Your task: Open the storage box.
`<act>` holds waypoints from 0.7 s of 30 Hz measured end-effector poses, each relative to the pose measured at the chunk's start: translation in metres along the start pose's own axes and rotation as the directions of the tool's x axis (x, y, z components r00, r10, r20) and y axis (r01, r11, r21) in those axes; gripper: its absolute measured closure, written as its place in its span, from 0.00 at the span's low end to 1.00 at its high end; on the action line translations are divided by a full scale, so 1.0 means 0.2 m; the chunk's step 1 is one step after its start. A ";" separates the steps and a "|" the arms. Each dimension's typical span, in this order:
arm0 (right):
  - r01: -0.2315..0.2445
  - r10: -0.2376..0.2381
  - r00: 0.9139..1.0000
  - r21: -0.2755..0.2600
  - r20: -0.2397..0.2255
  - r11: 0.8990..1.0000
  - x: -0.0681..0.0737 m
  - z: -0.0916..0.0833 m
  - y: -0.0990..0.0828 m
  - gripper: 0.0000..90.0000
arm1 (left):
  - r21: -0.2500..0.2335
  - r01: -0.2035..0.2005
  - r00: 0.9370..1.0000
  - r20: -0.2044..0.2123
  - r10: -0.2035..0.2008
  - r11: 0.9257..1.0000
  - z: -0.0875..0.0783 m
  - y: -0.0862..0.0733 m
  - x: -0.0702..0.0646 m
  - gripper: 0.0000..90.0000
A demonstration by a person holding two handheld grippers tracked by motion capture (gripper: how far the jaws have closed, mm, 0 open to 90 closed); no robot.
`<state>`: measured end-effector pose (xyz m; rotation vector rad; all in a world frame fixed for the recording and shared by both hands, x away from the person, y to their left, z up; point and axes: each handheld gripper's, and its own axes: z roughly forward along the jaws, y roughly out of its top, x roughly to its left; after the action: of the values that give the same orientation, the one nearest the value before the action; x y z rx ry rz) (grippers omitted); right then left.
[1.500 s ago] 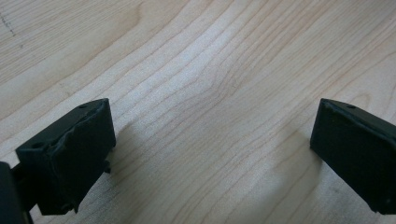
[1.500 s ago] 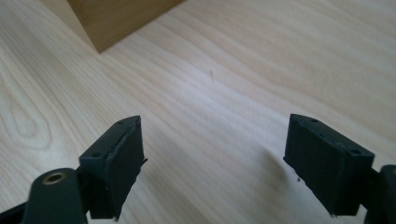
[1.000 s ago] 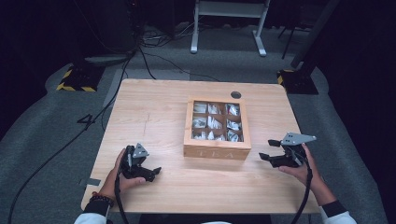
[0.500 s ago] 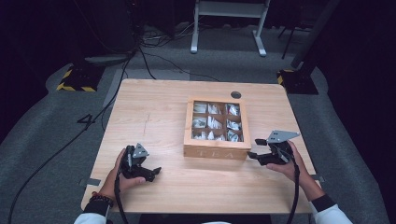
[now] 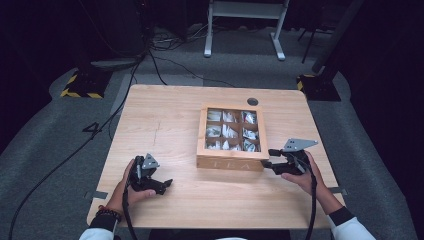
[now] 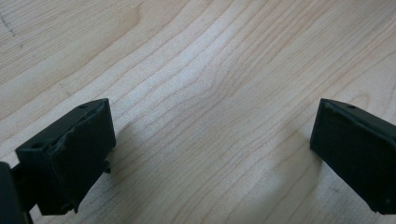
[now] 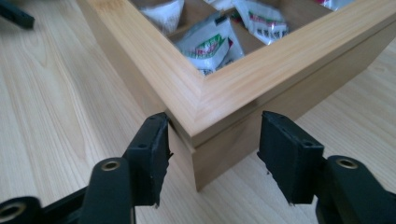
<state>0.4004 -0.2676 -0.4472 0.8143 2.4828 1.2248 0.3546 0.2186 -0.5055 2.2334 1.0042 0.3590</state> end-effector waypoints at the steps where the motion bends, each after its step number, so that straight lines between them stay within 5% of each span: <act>1: -0.003 0.003 1.000 0.004 0.000 1.000 0.00 0.00 0.01 0.48 | 0.000 0.000 1.000 0.000 0.000 1.000 0.00 0.00 0.00 0.01; 21: 0.015 -0.012 0.999 -0.057 0.046 0.998 0.03 -0.05 0.07 0.44 | 0.003 0.004 1.000 -0.002 -0.004 1.000 0.00 0.00 0.00 0.01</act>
<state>0.3970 -0.2634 -0.4297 0.8010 2.4019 1.2520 0.3546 0.2182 -0.5051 2.2342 1.0106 0.3581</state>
